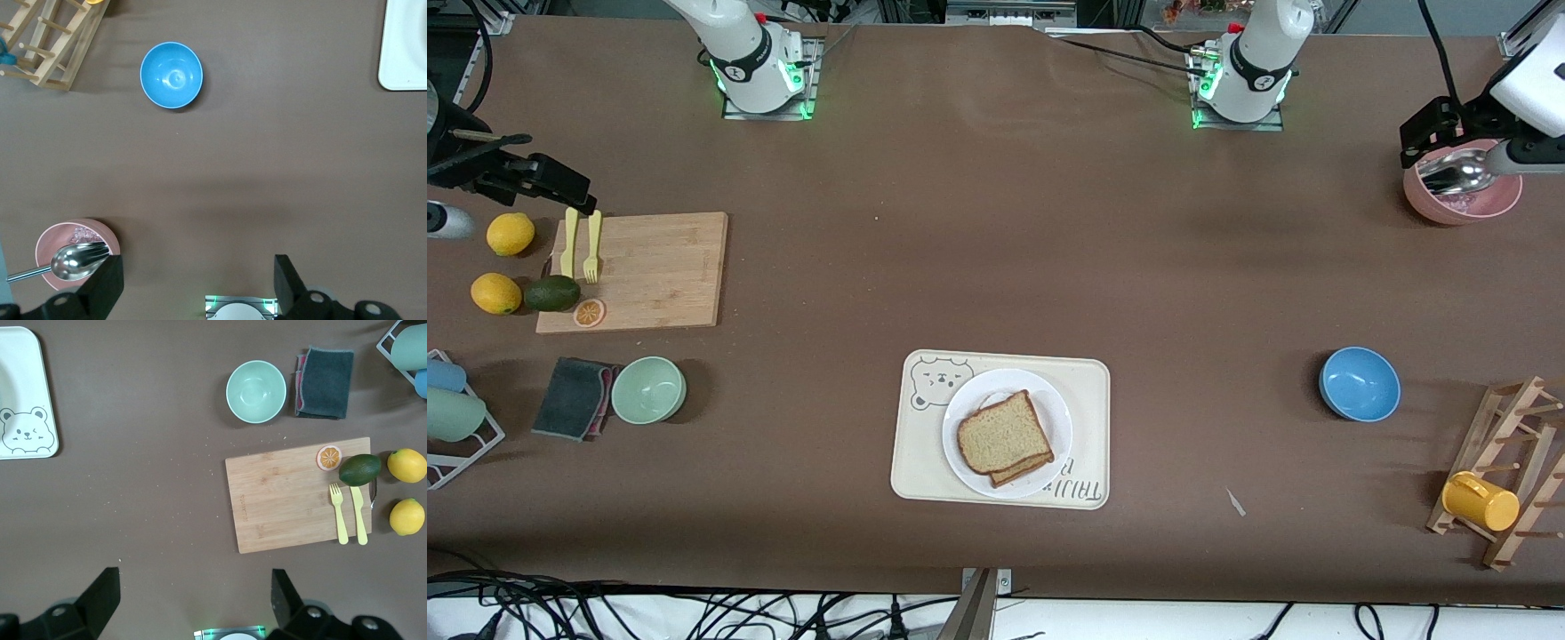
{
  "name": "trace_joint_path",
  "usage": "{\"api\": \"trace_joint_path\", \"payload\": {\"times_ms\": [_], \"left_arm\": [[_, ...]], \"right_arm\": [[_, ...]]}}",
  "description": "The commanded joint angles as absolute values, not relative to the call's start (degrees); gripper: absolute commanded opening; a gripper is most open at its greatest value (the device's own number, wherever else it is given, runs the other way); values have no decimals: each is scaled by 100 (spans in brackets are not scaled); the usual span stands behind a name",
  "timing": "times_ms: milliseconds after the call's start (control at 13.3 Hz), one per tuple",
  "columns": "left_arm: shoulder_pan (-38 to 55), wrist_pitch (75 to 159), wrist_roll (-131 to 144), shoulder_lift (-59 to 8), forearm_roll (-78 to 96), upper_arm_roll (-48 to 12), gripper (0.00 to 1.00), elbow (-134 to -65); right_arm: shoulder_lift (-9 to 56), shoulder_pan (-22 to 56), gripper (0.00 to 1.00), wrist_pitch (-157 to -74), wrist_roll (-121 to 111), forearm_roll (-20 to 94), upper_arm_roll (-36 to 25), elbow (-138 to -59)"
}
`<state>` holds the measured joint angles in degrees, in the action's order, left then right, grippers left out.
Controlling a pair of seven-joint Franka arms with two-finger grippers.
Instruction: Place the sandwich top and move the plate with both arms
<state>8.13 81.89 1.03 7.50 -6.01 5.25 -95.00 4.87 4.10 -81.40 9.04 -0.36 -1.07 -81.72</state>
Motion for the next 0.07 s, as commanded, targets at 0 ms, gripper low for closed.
{"api": "trace_joint_path", "payload": {"times_ms": [0], "left_arm": [[773,8104,123,765,-607,579,99,-9448]], "right_arm": [[536,396,100,-8051,888,0,-105,-8024]]}}
